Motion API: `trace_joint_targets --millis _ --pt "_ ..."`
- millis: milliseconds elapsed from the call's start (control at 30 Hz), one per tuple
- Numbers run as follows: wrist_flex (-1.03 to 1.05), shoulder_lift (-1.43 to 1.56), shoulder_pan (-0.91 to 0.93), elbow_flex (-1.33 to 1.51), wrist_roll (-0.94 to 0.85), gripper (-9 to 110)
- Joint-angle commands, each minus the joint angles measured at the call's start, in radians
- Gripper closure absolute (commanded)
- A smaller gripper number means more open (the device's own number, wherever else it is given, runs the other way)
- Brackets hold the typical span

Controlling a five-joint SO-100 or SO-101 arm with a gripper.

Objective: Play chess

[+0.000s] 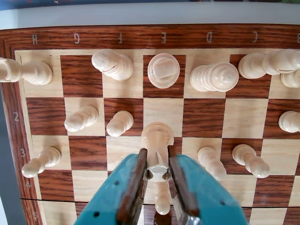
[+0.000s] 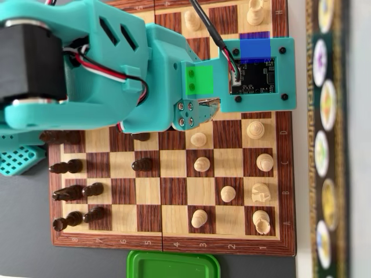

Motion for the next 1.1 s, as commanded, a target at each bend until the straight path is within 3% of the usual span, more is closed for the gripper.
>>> trace_joint_targets --millis 0,867,1067 --pt "-0.011 -0.003 0.009 -0.009 0.005 95" --pt "-0.002 -0.015 0.009 -0.006 0.003 95" --pt "-0.012 0.114 0.009 0.098 0.005 95"
